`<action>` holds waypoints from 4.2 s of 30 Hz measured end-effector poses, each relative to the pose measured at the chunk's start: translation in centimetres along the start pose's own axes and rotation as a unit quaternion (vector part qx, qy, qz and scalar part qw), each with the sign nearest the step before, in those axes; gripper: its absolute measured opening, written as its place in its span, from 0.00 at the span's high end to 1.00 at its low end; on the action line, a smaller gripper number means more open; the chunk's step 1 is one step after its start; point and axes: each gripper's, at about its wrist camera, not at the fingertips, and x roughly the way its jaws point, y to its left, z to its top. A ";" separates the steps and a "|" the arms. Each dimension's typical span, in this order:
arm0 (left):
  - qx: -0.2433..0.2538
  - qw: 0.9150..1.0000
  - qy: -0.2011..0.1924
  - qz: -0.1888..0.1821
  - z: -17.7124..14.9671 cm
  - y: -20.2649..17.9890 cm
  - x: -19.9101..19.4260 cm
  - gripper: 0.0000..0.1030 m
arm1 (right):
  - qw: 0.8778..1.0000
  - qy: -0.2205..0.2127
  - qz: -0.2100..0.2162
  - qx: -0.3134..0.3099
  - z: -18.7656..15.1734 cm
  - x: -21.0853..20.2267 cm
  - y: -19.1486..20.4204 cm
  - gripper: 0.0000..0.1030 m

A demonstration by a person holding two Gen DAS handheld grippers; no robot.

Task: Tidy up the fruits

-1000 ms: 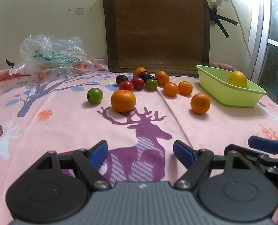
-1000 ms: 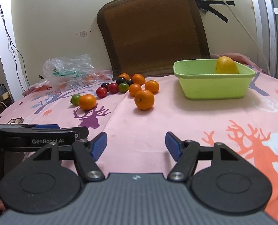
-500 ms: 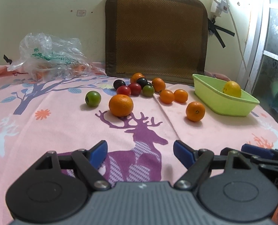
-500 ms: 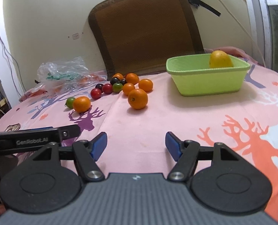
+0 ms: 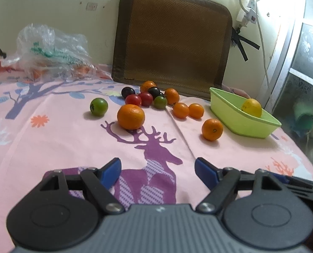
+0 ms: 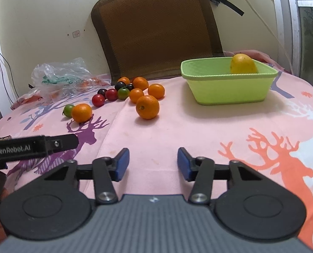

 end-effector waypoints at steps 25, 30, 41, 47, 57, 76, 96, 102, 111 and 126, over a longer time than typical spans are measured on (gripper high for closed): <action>-0.096 0.995 0.009 0.028 9.7 9.2 5.3 0.36 | 0.982 0.047 0.124 -0.135 6.6 9.9 7.0 0.60; -0.094 0.994 0.033 0.041 9.2 9.2 7.5 0.56 | 0.975 0.052 0.135 -0.167 7.0 12.4 8.6 0.54; -0.063 0.997 0.041 0.026 6.9 7.1 6.1 0.72 | 0.973 0.051 0.147 -0.170 5.4 8.2 7.9 0.61; -0.023 0.998 0.043 -0.030 2.8 2.1 1.7 0.72 | 0.985 0.038 0.113 -0.126 2.1 1.9 3.9 0.61; 0.058 0.994 0.047 -0.085 -2.0 -6.0 -0.4 0.72 | 0.998 0.004 0.022 -0.063 -1.8 -4.4 -1.6 0.60; 0.094 0.993 0.026 -0.067 -4.2 -8.0 -0.5 0.68 | 0.996 -0.015 0.006 -0.084 -3.5 -4.3 -1.3 0.54; 0.080 0.992 0.025 -0.089 -4.3 -7.2 -1.1 0.59 | 0.996 -0.017 -0.010 -0.089 -3.4 -4.1 -1.2 0.49; 0.069 0.992 0.028 -0.106 -4.1 -7.0 -1.1 0.59 | 0.996 -0.014 -0.010 -0.083 -3.3 -4.1 -1.7 0.49; 0.091 0.988 0.038 -0.121 -3.8 -7.5 -1.2 0.72 | 0.995 -0.007 0.017 -0.102 -2.7 -3.8 -1.6 0.59; 0.062 0.982 0.050 -0.174 10.1 -14.2 11.4 0.72 | 0.991 -0.091 -0.053 -0.083 8.2 1.8 -8.6 0.59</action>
